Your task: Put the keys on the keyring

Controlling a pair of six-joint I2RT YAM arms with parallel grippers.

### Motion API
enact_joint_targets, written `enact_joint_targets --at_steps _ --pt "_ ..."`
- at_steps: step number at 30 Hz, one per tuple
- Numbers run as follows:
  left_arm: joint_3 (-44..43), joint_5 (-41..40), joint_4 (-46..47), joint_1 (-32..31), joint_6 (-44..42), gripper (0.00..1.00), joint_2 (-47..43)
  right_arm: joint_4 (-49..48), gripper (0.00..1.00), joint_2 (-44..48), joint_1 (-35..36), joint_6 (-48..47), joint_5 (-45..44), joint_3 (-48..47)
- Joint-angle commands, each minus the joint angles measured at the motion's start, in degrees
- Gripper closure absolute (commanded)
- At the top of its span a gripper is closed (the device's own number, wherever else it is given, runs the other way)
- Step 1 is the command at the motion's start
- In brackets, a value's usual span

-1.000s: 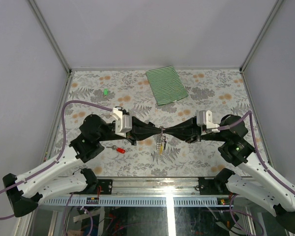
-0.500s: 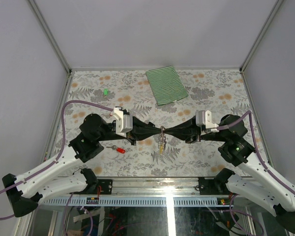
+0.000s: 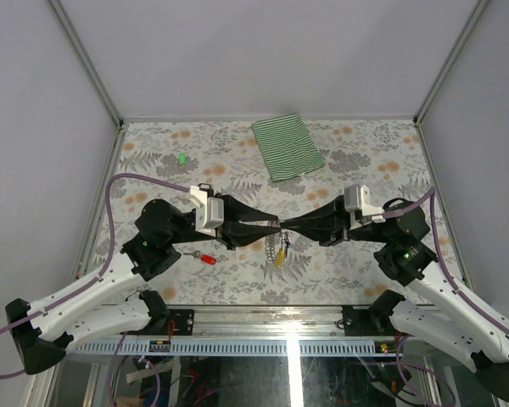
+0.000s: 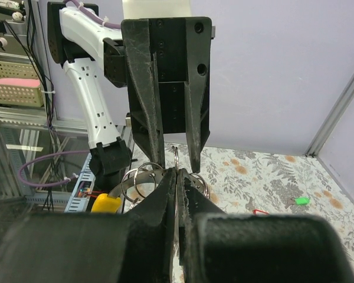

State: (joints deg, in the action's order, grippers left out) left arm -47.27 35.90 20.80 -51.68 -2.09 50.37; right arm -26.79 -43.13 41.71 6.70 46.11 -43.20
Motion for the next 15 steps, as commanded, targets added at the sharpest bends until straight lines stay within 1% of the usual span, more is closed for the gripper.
enact_joint_targets --at_steps 1,8,12,15 --pt "0.7 -0.1 7.1 0.0 2.2 0.75 0.3 -6.1 1.00 -0.4 0.5 1.7 0.1 -0.3" --pt "0.8 0.5 8.9 0.1 3.1 0.81 0.8 -4.1 1.00 -0.2 0.5 0.3 0.2 -0.6" --pt "0.4 0.6 8.5 0.0 3.1 0.87 1.0 -3.3 1.00 0.1 0.5 -0.4 0.5 -0.7" --pt "0.0 0.6 7.7 0.0 2.9 0.94 1.2 -2.1 1.00 0.2 0.4 -1.2 0.6 -1.0"
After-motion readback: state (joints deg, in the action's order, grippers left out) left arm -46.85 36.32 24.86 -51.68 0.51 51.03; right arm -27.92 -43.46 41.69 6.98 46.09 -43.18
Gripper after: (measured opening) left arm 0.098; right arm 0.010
